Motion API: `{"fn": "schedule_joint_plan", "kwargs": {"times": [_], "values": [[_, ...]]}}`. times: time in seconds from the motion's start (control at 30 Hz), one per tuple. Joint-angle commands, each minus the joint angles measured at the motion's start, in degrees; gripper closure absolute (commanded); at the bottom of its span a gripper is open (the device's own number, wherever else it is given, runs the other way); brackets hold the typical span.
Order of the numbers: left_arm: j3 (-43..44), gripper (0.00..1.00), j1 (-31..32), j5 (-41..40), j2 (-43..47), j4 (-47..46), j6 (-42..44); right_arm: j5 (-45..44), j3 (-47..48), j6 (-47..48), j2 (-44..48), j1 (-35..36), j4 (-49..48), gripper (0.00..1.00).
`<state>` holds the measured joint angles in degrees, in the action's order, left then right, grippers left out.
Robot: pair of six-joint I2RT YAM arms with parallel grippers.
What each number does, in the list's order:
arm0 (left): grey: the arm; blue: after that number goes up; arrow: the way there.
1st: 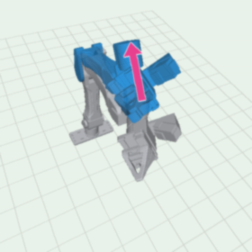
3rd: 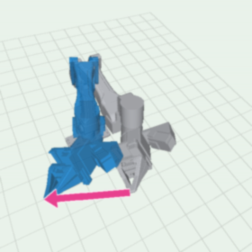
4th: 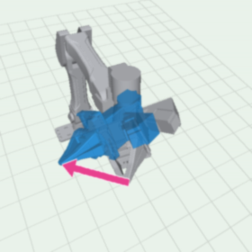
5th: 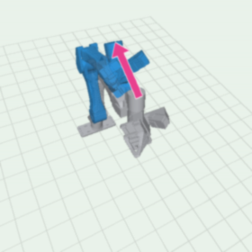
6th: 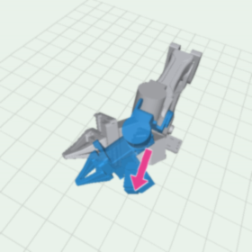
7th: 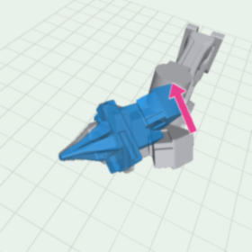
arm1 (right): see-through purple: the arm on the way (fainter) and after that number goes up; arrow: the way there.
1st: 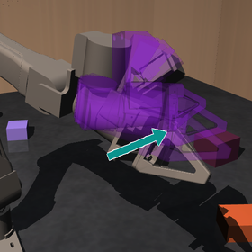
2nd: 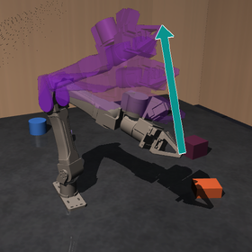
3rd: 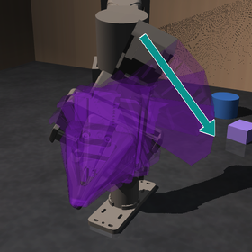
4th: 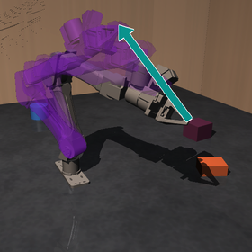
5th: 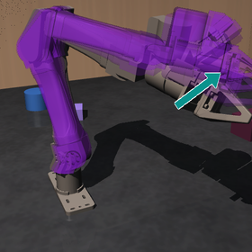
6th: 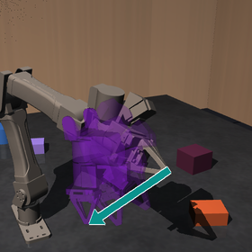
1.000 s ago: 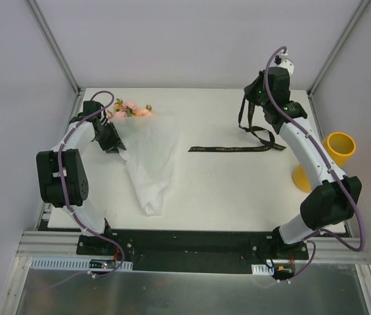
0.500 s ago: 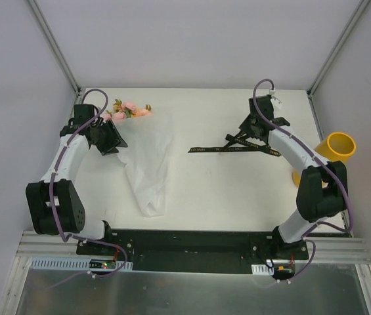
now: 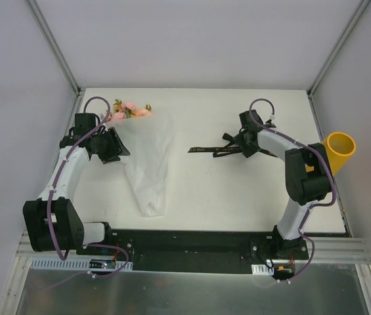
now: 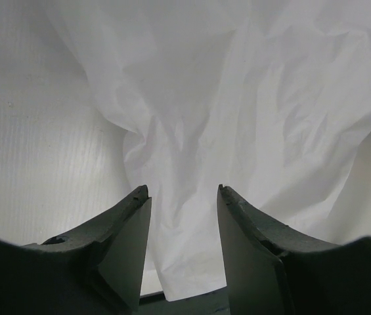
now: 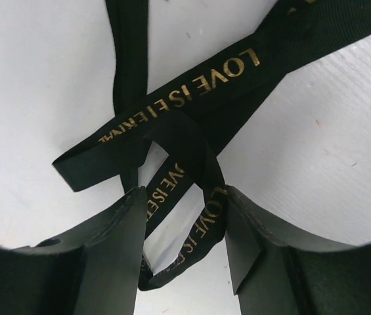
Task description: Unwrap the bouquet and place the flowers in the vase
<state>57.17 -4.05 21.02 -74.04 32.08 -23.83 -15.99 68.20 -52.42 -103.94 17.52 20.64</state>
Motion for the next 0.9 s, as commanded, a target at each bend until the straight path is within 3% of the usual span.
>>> {"fn": "schedule_joint_plan", "kwargs": {"times": [0.0,0.2,0.37,0.73,0.87], "values": [[-0.2,0.53,0.7,0.1,2.1,-0.2,1.0,-2.8,2.3,-6.3,-2.5,0.3,3.7,0.45],[-1.0,0.52,1.9,-4.0,7.6,-0.6,1.0,-3.0,4.7,-7.0,-6.7,0.3,2.0,0.47],[-1.5,0.51,3.9,-5.3,8.6,-0.6,0.6,-2.1,9.2,-5.9,-11.5,0.3,-6.6,0.54],[-3.3,0.49,6.6,-9.4,8.5,-0.5,-0.7,3.4,46.7,0.6,-35.1,-2.6,-11.7,0.55],[-3.6,0.46,6.6,-12.2,9.0,0.4,-0.2,7.0,53.2,3.3,-36.1,-3.0,-9.8,0.52]]}}
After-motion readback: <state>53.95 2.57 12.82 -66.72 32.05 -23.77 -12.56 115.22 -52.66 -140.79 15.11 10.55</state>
